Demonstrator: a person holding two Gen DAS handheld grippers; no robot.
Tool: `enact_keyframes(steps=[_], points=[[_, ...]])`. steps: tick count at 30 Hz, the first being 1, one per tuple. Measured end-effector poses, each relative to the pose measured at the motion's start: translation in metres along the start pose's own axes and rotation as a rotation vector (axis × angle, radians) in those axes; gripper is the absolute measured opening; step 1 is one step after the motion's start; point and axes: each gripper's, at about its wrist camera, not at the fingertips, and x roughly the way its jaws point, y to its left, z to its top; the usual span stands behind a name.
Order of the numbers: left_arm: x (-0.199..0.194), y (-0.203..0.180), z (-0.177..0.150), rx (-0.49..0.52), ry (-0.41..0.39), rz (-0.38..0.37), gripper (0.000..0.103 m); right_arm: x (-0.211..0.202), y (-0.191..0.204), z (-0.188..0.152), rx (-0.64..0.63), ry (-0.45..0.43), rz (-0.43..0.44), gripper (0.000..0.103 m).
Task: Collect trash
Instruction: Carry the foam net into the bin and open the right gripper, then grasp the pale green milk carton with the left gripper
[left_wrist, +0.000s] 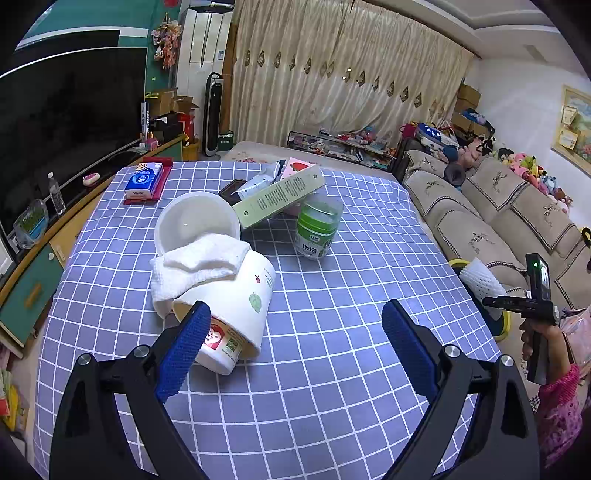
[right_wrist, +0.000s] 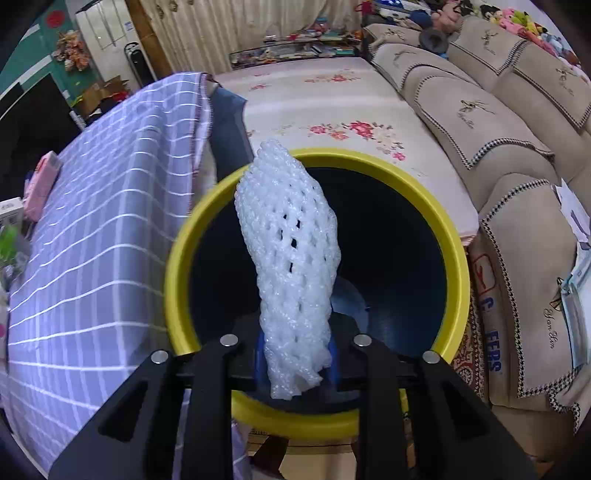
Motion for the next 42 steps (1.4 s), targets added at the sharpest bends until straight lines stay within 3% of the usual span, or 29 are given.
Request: enact_keyframes(steps=[3,6,14,18,24,27,33,37,42], points=[[0.002,0.000,0.001,0.003,0.003,0.004,0.093,0.005,-0.005,-0.002,0.022,-0.004,-0.018,0.061],[0.001,0.001,0.002,0.000,0.000,0.011,0.093,0.000,-0.005,-0.003,0.025,-0.037,-0.057,0.069],[0.001,0.012,0.003,-0.013,-0.002,0.035,0.093,-0.038,0.012,-0.011,0.017,-0.154,0.009,0.070],[0.000,0.014,0.004,-0.016,-0.004,0.040,0.092,-0.057,0.023,-0.013,-0.003,-0.216,-0.011,0.070],[0.007,0.007,0.010,0.022,0.003,0.034,0.092,-0.073,0.030,-0.013,-0.018,-0.254,0.021,0.072],[0.012,0.000,0.022,0.071,0.003,0.020,0.092,-0.076,0.031,-0.014,-0.020,-0.264,0.029,0.072],[0.033,-0.009,0.060,0.269,0.006,0.032,0.092,-0.082,0.029,-0.016,-0.008,-0.272,0.049,0.072],[0.060,-0.010,0.083,0.386,0.045,0.035,0.085,-0.083,0.029,-0.016,0.006,-0.269,0.054,0.072],[0.097,-0.003,0.107,0.421,0.133,-0.010,0.073,-0.083,0.032,-0.013,0.012,-0.266,0.053,0.072]])
